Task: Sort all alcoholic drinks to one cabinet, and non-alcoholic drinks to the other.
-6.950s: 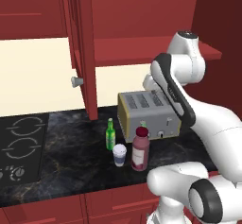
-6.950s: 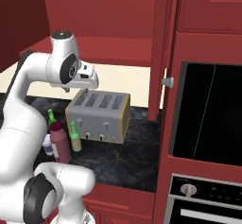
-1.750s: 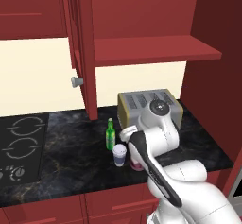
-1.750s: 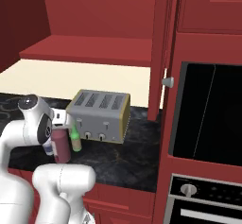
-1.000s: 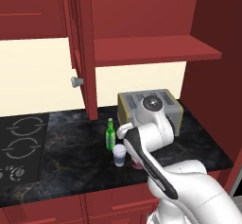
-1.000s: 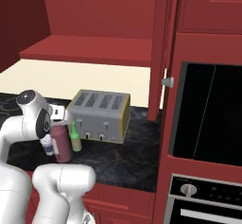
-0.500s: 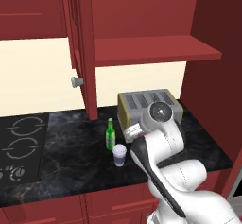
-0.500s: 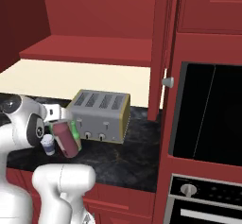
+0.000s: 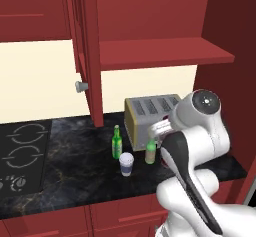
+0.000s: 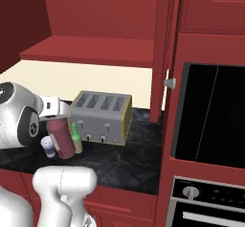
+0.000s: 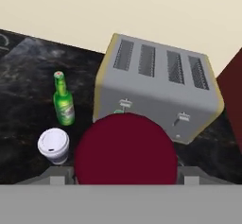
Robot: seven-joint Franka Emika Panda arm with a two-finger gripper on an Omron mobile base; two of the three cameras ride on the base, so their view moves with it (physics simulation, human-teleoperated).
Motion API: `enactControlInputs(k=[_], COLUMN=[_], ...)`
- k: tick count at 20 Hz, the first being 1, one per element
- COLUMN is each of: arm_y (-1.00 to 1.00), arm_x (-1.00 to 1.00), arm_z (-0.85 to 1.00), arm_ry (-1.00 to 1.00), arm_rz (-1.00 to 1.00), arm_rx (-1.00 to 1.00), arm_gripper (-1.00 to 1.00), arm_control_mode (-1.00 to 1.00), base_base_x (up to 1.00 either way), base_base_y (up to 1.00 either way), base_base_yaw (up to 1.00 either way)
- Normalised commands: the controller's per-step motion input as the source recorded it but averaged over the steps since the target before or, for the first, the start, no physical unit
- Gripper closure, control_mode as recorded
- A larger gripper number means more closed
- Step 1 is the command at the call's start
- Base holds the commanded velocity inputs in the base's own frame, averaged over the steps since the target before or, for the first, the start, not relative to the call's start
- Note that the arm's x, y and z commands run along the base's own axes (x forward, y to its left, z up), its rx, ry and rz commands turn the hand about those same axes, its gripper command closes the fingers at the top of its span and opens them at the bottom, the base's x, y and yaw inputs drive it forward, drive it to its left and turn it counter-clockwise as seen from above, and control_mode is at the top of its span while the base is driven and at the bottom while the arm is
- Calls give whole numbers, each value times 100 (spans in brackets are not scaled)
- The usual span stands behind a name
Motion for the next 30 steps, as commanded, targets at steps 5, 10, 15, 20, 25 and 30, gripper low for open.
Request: enactControlInputs(k=[5,10,15,20,25,30], arm_y=[-31,-19,-11,-10,-11,-13], arm_x=[-39,-16,-10,-9,-8,0], arm_z=[70,61,66,64,62,47], arm_ry=[-2,-9,-8,-10,-9,-8], arm_rz=[0,0,-2,-5,-6,-4], arm_rx=[9,4,1,0,0,1], arm_gripper=[100,100,100,100,100,100], arm_control_mode=[-100,-100,-100,-100,-100,-100], base_base_x=[0,0,0,0,0,0], base_base_y=[0,0,0,0,0,0], base_base_yaw=[0,0,0,0,0,0])
